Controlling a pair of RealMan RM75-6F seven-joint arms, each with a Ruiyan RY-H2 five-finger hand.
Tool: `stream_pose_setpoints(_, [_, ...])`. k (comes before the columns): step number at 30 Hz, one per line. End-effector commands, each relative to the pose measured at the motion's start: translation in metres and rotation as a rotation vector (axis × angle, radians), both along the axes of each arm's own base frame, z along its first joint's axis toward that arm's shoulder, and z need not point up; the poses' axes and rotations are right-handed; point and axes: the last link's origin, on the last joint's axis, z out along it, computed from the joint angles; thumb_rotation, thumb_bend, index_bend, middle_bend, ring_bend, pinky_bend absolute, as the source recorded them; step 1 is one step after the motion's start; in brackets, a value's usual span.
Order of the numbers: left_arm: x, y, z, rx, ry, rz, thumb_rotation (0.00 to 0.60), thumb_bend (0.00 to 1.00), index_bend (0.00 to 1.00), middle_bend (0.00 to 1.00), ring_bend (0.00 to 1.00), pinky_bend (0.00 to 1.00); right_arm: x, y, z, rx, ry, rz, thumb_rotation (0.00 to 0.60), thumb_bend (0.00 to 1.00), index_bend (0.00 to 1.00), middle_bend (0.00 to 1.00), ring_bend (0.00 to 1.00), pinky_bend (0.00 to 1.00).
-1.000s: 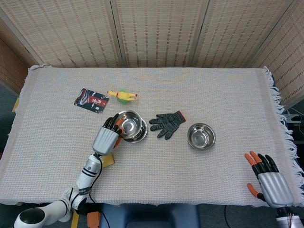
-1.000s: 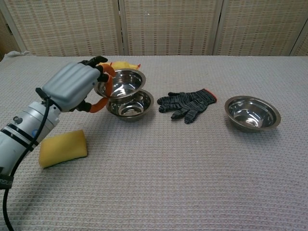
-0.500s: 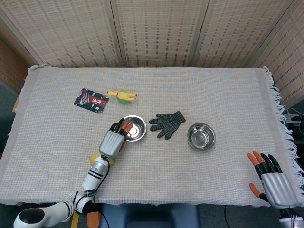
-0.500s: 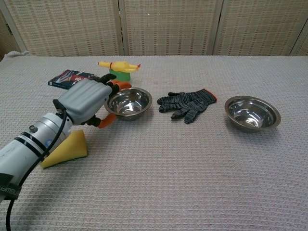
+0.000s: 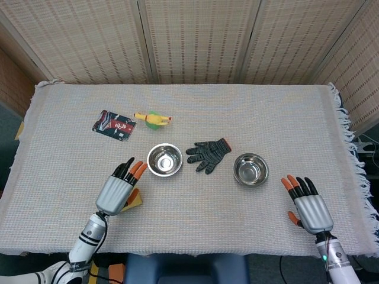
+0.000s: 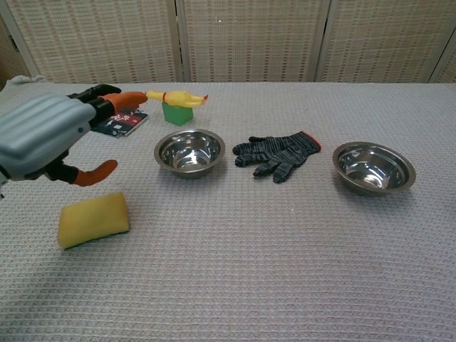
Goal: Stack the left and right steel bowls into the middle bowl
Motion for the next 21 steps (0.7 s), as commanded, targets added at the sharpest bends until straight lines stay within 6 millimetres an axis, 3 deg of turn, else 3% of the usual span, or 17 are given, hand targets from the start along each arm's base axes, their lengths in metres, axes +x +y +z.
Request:
stream_pose_setpoints(1, [-0.015,-0.006,0.013,0.017,0.028,0.021,0.6,0.41,0.0,0.08,0.0,0.21,0.014,-0.042,-0.03,-0.013,0.015,0.08,0.6,0.22,0.13,0.0,0.0,0.0])
stream_pose_setpoints(8, [-0.031,-0.008,0.04,0.055,0.022,0.067,0.6,0.41,0.0,0.09,0.0,0.21,0.032,-0.072,-0.078,0.05,0.009,0.142,0.6,0.22,0.34,0.0,0.0,0.0])
stream_pose_setpoints(12, [-0.037,-0.008,0.054,0.088,0.026,0.078,0.6,0.41,0.0,0.09,0.0,0.21,0.041,-0.084,-0.1,0.063,0.015,0.168,0.6,0.22,0.4,0.02,0.0,0.0])
stream_pose_setpoints(21, [-0.05,-0.012,0.073,0.116,0.045,0.111,0.6,0.41,0.0,0.09,0.0,0.21,0.061,-0.094,-0.119,-0.005,-0.066,0.256,0.6,0.37,0.71,0.17,0.0,0.0])
